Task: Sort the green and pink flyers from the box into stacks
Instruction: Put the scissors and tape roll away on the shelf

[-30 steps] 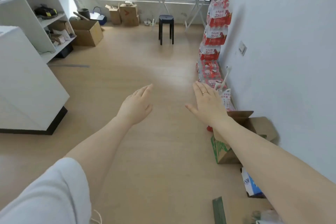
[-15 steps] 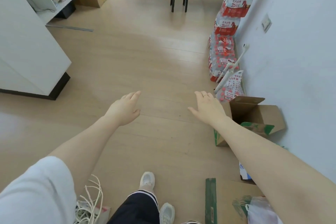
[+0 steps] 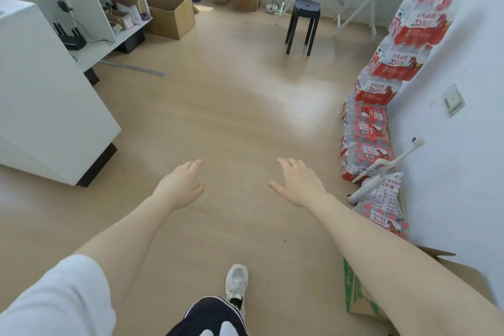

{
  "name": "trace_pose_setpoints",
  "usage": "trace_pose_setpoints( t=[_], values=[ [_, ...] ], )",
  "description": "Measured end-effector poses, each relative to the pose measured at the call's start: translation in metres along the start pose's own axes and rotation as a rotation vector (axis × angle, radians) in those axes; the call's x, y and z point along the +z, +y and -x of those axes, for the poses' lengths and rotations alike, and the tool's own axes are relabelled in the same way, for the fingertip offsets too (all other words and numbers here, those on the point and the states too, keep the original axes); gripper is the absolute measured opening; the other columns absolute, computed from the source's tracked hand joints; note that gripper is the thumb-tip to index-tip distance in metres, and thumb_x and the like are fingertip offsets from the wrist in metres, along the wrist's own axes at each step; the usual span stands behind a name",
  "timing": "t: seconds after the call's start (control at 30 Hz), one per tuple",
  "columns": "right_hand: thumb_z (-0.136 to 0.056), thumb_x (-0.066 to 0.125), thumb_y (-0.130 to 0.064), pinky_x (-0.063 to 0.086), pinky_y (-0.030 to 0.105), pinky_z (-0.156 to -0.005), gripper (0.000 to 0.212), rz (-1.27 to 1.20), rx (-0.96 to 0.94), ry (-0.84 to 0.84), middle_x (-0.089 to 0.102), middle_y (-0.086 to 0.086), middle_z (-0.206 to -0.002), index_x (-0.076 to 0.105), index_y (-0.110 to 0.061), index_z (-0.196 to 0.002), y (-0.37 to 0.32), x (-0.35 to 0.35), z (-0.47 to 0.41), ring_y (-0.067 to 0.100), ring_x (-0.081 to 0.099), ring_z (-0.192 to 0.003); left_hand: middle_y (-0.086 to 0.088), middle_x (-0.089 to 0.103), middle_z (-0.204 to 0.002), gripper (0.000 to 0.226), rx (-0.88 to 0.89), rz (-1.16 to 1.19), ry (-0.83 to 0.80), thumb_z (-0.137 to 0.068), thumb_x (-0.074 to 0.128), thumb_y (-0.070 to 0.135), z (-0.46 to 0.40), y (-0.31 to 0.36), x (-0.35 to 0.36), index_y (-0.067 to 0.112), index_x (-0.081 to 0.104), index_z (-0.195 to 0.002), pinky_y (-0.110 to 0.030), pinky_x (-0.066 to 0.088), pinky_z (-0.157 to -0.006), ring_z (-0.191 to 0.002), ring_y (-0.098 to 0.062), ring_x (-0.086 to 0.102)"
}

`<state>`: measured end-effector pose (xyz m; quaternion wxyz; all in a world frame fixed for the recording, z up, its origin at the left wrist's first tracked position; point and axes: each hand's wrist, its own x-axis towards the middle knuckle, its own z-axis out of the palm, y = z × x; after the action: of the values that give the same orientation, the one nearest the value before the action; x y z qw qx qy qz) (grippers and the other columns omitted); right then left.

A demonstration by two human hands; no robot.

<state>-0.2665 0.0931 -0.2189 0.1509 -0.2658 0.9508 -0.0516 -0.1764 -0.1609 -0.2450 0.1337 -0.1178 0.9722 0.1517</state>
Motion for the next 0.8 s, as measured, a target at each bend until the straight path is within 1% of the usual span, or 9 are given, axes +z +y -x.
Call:
trace_pose_setpoints(
  t=[0.2, 0.33, 0.43, 0.5, 0.63, 0.7, 0.8],
  values=[
    [-0.094, 0.041, -0.047, 0.034, 0.04, -0.102, 0.062, -0.066, 0.155, 0.044, 0.037, 0.009, -0.143, 0.024, -0.011, -0.142, 0.063, -0.056, -0.118, 0.026, 0.033, -0.131, -0.004, 0.028, -0.15, 0.064, 0.104, 0.051, -0.01, -0.093, 0.045, 0.027, -0.154, 0.032, -0.055, 0.015, 0.015, -0.147, -0.039, 0.036, -0.103, -0.135, -0.023, 0.03],
    [-0.094, 0.041, -0.045, 0.034, 0.042, -0.105, 0.062, -0.076, 0.216, 0.005, 0.036, 0.012, -0.143, 0.024, -0.01, -0.142, 0.111, -0.083, -0.198, 0.028, 0.031, -0.133, -0.003, 0.029, -0.15, 0.062, 0.181, 0.077, -0.016, -0.093, 0.045, 0.028, -0.249, 0.061, -0.075, 0.015, 0.018, -0.147, -0.038, 0.037, -0.104, -0.135, -0.022, 0.031],
    [-0.094, 0.043, -0.042, 0.035, 0.042, -0.105, 0.057, -0.165, 0.254, -0.024, 0.041, 0.013, -0.141, 0.03, -0.011, -0.139, 0.146, -0.103, -0.282, 0.029, 0.033, -0.131, -0.003, 0.03, -0.149, 0.059, 0.212, 0.065, -0.016, -0.094, 0.044, 0.027, -0.329, 0.073, -0.09, 0.015, 0.019, -0.146, -0.036, 0.037, -0.103, -0.134, -0.022, 0.031],
    [-0.095, 0.044, -0.041, 0.034, 0.04, -0.105, 0.055, -0.204, 0.235, -0.047, 0.043, 0.013, -0.139, 0.033, -0.009, -0.138, 0.164, -0.117, -0.344, 0.029, 0.034, -0.131, -0.002, 0.031, -0.148, 0.059, 0.18, 0.1, -0.003, -0.094, 0.044, 0.026, -0.382, 0.072, -0.099, 0.015, 0.02, -0.146, -0.034, 0.037, -0.103, -0.134, -0.021, 0.032],
    [-0.095, 0.045, -0.038, 0.033, 0.036, -0.106, 0.054, -0.224, 0.127, -0.143, 0.042, 0.015, -0.141, 0.033, -0.007, -0.138, 0.177, -0.152, -0.47, 0.029, 0.036, -0.131, -0.002, 0.033, -0.147, 0.058, 0.034, 0.185, -0.006, -0.093, 0.046, 0.024, -0.47, 0.054, -0.134, 0.015, 0.022, -0.145, -0.034, 0.035, -0.105, -0.133, -0.019, 0.034],
    [-0.096, 0.043, -0.037, 0.032, 0.034, -0.105, 0.053, -0.19, 0.046, -0.183, 0.042, 0.015, -0.14, 0.033, -0.007, -0.138, 0.172, -0.172, -0.53, 0.029, 0.038, -0.131, -0.003, 0.033, -0.147, 0.058, -0.033, 0.186, 0.0, -0.093, 0.045, 0.025, -0.509, 0.035, -0.158, 0.014, 0.022, -0.145, -0.034, 0.035, -0.105, -0.133, -0.019, 0.035],
    [-0.096, 0.043, -0.038, 0.034, 0.032, -0.102, 0.051, -0.146, -0.072, -0.211, 0.046, 0.014, -0.137, 0.037, -0.007, -0.136, 0.148, -0.199, -0.621, 0.029, 0.042, -0.127, -0.001, 0.036, -0.146, 0.057, -0.152, 0.254, 0.065, -0.094, 0.045, 0.026, -0.558, 0.001, -0.196, 0.015, 0.023, -0.145, -0.032, 0.035, -0.105, -0.132, -0.018, 0.037]
  ],
)
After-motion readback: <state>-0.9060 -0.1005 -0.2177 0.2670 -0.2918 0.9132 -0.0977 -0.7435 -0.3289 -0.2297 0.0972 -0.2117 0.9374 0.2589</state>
